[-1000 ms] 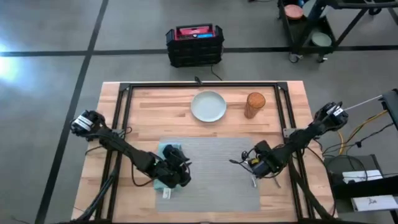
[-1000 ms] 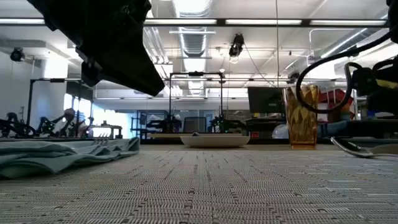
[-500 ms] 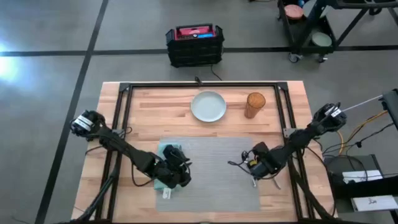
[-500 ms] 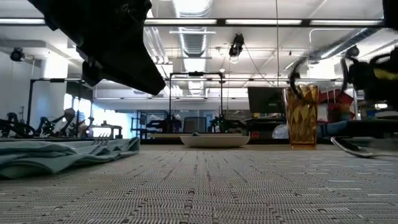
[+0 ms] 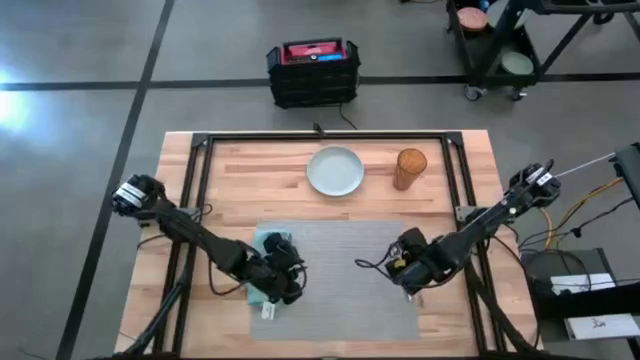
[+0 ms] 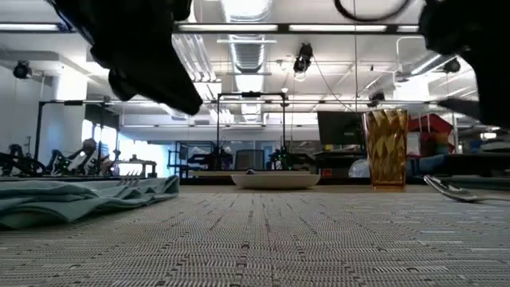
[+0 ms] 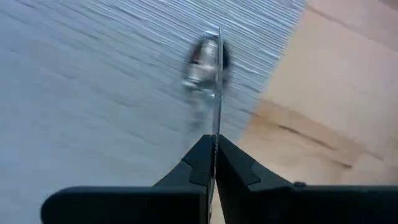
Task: Set table place
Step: Put the table knife on the table mat to the left of the spoon
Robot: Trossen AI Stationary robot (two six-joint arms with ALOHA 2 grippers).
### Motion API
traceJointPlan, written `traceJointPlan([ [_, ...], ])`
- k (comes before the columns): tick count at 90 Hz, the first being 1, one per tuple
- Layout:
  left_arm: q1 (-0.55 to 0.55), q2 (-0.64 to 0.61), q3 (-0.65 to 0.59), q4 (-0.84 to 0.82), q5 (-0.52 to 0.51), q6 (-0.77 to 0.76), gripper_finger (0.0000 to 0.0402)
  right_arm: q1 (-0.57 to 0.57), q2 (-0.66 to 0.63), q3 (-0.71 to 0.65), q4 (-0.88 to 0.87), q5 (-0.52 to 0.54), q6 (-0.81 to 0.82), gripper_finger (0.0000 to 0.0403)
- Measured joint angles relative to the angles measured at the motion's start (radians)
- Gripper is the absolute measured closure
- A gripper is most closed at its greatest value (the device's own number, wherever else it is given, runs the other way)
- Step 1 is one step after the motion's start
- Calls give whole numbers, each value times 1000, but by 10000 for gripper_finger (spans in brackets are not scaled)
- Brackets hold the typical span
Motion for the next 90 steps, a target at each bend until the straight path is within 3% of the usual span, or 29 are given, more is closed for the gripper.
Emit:
traceJointPlan([
  [27,-5,-7,0,-2,-16,42,328,-16,51,158,-7,-4,-26,403],
  [74,-7,-5,0,-2,-19,42,328,-151,236,148,69,37,-73,403],
  [90,-7,-5,0,-2,-19,42,328,-157,262,146,77,78,30,403],
])
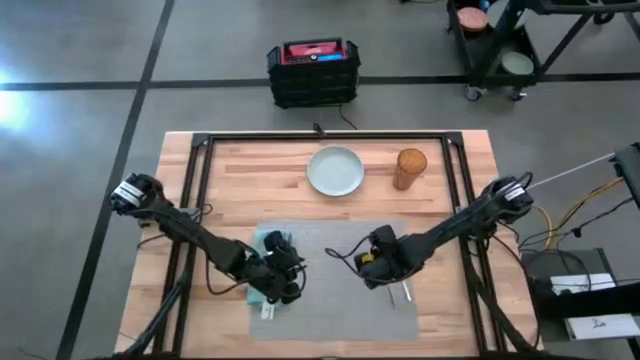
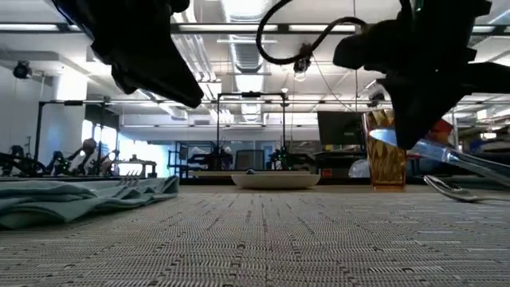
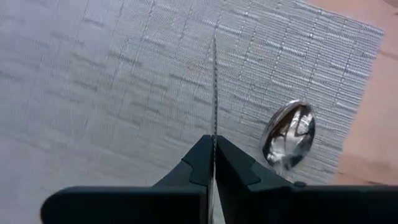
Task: Set table place
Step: Put the table knife on the table mat to the left of the spoon
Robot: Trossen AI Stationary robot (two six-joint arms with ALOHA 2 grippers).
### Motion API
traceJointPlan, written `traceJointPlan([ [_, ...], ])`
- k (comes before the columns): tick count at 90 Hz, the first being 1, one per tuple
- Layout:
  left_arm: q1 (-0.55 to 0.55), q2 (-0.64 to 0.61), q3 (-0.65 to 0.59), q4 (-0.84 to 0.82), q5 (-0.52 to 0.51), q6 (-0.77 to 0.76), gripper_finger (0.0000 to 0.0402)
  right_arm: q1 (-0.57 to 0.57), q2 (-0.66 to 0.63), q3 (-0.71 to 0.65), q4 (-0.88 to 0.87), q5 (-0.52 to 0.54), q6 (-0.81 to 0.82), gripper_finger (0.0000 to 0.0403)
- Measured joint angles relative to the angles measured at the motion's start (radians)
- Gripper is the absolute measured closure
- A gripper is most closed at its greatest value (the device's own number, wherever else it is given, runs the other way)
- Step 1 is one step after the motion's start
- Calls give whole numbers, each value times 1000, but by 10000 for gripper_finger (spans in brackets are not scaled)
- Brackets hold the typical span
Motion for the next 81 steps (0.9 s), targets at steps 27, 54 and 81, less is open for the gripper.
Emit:
traceJointPlan([
  [27,0,1,0,3,-1,0,328,-2,3,-34,12,56,53,403],
  [54,0,1,0,7,-1,0,328,-2,49,-82,63,52,115,403],
  [81,0,1,0,7,-1,0,328,-7,111,-92,94,-2,100,403],
])
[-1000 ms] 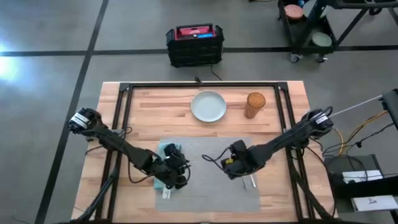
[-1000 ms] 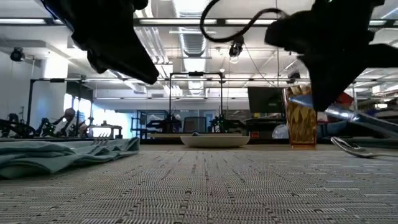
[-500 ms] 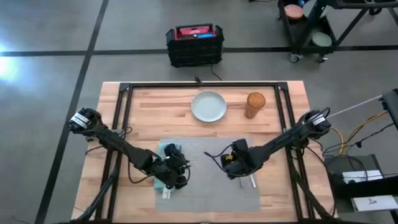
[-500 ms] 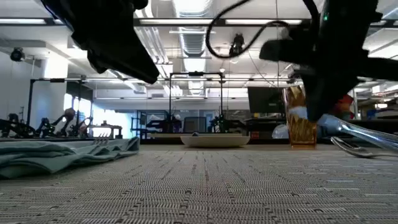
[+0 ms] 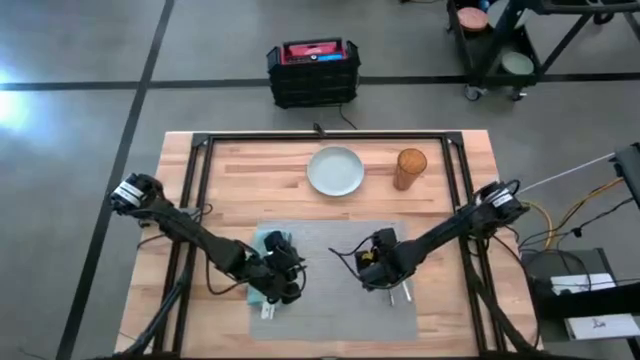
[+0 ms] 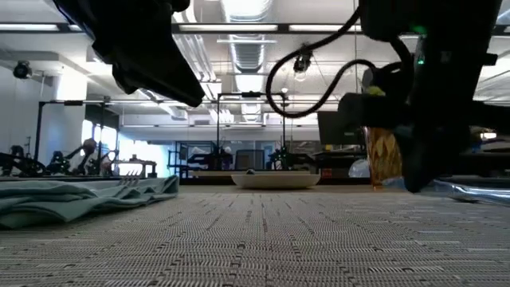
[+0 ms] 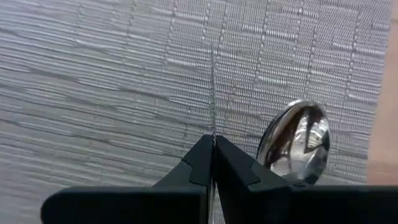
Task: Set table place
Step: Put the table knife on the table mat to the left of the spoon
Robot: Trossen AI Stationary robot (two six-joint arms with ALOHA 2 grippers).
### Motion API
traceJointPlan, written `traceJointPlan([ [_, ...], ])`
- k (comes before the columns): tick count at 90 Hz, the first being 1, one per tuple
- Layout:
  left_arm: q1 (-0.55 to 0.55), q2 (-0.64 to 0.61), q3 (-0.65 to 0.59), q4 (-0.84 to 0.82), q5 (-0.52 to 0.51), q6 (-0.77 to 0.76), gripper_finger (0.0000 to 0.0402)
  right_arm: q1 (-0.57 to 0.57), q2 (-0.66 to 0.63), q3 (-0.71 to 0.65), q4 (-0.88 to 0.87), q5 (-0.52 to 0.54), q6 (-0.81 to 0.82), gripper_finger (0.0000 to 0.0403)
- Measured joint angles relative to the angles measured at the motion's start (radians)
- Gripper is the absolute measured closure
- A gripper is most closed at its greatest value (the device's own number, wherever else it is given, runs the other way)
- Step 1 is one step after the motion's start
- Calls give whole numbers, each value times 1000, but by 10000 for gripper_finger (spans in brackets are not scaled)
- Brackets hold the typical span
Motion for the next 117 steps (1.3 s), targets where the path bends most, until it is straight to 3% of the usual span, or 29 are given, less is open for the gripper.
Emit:
traceJointPlan([
  [52,0,0,0,4,0,0,328,1,11,15,-3,-11,-37,292],
  [95,-1,0,0,4,0,0,328,1,7,85,-18,-7,-149,254],
  [108,-2,0,0,4,1,11,328,3,-28,95,-36,-11,-348,259],
  [117,-2,0,0,8,1,11,328,3,-49,106,-51,-74,-550,269],
])
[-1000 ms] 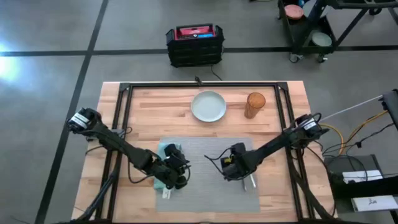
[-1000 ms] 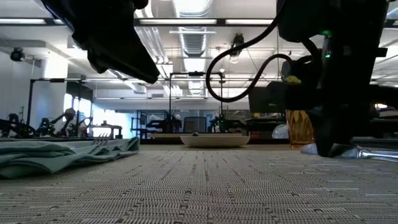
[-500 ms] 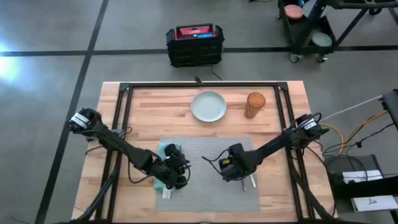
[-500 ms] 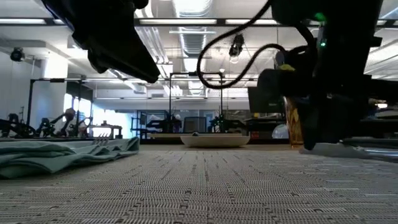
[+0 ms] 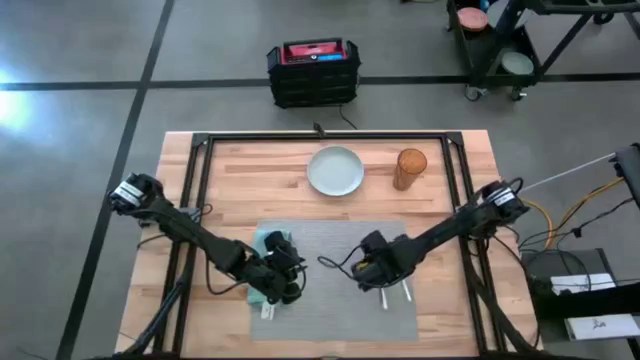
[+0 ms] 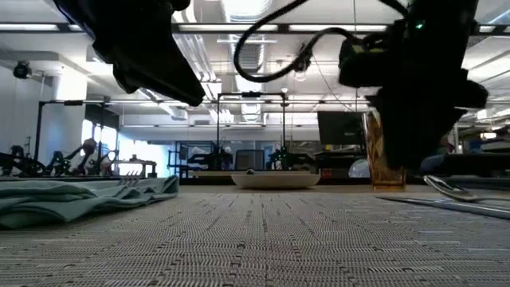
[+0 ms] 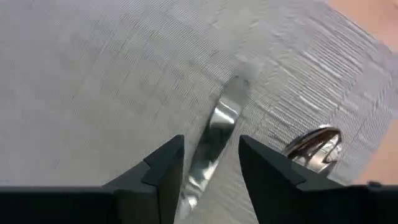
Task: Set table place
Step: Put the table knife on the table mat to the left of the spoon
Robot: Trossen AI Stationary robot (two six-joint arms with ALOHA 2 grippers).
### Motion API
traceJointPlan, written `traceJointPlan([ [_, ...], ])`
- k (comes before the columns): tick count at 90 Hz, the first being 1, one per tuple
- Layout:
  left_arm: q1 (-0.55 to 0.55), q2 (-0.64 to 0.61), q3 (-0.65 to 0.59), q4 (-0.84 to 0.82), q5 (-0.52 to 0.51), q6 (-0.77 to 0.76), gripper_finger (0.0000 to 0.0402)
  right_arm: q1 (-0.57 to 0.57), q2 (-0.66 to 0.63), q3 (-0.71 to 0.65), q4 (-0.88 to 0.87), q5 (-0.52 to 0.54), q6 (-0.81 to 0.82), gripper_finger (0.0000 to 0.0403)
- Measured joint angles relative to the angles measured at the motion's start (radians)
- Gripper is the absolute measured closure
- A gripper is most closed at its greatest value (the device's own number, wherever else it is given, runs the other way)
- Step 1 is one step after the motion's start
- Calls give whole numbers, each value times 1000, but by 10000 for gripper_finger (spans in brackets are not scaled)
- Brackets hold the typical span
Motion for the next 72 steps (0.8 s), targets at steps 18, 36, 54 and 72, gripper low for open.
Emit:
traceJointPlan([
  [18,6,0,0,43,11,-23,328,-2,-64,14,-112,-29,-342,291],
  [36,31,0,0,129,55,-11,328,12,-143,-41,-179,39,-412,324],
  [54,53,11,0,236,70,161,328,88,-245,-174,-159,148,-331,361],
  [72,83,82,0,463,96,271,328,190,-354,-325,-90,155,-143,386],
])
